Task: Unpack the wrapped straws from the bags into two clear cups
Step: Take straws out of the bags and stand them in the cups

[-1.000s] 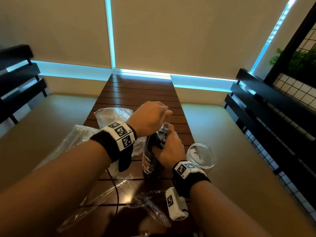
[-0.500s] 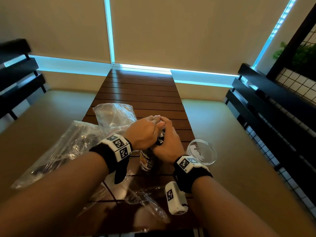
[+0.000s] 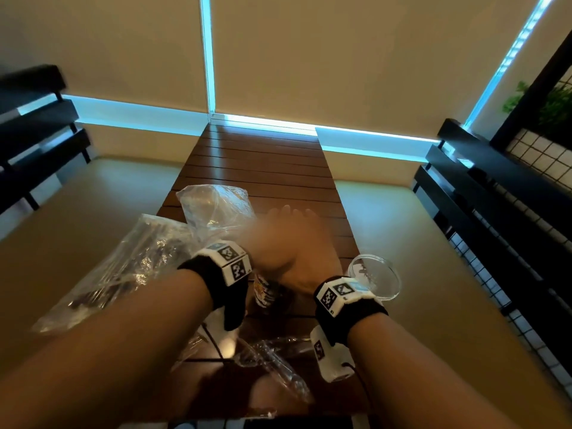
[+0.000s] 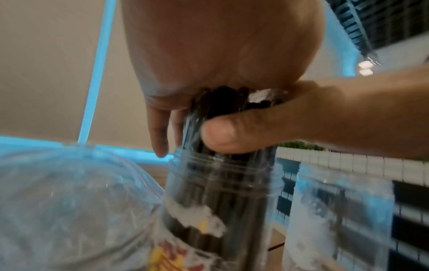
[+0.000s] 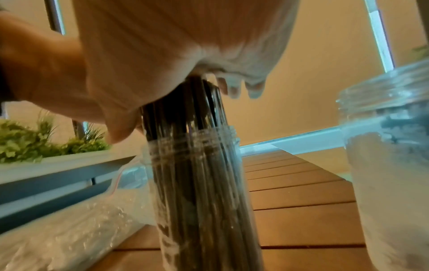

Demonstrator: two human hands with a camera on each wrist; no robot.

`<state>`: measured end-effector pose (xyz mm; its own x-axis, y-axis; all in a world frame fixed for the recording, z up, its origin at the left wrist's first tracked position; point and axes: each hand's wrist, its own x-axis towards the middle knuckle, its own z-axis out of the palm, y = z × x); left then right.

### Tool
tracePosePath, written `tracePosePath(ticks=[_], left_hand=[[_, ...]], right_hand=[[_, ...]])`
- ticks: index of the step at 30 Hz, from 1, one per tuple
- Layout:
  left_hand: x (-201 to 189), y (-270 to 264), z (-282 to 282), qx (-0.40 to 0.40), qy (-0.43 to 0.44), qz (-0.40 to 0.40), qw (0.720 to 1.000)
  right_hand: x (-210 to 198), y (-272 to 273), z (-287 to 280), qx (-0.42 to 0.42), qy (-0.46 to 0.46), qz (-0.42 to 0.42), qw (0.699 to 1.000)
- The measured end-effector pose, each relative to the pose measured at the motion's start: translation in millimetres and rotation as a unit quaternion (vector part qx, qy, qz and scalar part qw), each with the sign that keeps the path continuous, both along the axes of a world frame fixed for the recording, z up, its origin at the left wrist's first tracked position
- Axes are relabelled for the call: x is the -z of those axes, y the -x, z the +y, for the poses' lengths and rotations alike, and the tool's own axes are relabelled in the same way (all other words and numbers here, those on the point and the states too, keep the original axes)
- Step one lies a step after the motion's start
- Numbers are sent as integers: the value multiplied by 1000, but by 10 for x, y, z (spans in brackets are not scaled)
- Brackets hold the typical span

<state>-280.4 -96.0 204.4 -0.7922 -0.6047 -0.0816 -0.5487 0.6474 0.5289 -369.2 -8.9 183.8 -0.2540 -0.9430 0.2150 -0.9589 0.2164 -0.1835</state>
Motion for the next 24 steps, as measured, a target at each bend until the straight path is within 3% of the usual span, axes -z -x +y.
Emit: tracePosePath(ticks=[3, 6, 9, 11, 16, 19, 21, 24], left_hand=[[32, -19, 35, -4, -13, 28, 1000], [10, -19, -13, -24, -140, 107, 984], [-92, -145, -42, -69, -338, 216, 914], [-143, -233, -49, -76, -411, 220, 882], [-24, -252, -154, -78, -359, 144, 919], [-134, -365, -176, -109, -307, 157, 932], [-262, -569, -252, -127, -226, 173, 950], [-285, -1050, -613, -201, -29, 147, 968]], right_hand=[[-23, 2, 33, -11, 13, 76, 997], [-81, -22, -3, -47, 47, 43, 997], [-187, -151, -61, -35, 71, -8, 997], [-157, -224, -89, 4, 60, 23, 998], [-95, -276, -96, 39, 53, 79, 995], [-124, -256, -84, 49, 38, 79, 995], [-165, -204, -86, 69, -4, 83, 994], [-284, -112, -106, 105, -85, 91, 987]])
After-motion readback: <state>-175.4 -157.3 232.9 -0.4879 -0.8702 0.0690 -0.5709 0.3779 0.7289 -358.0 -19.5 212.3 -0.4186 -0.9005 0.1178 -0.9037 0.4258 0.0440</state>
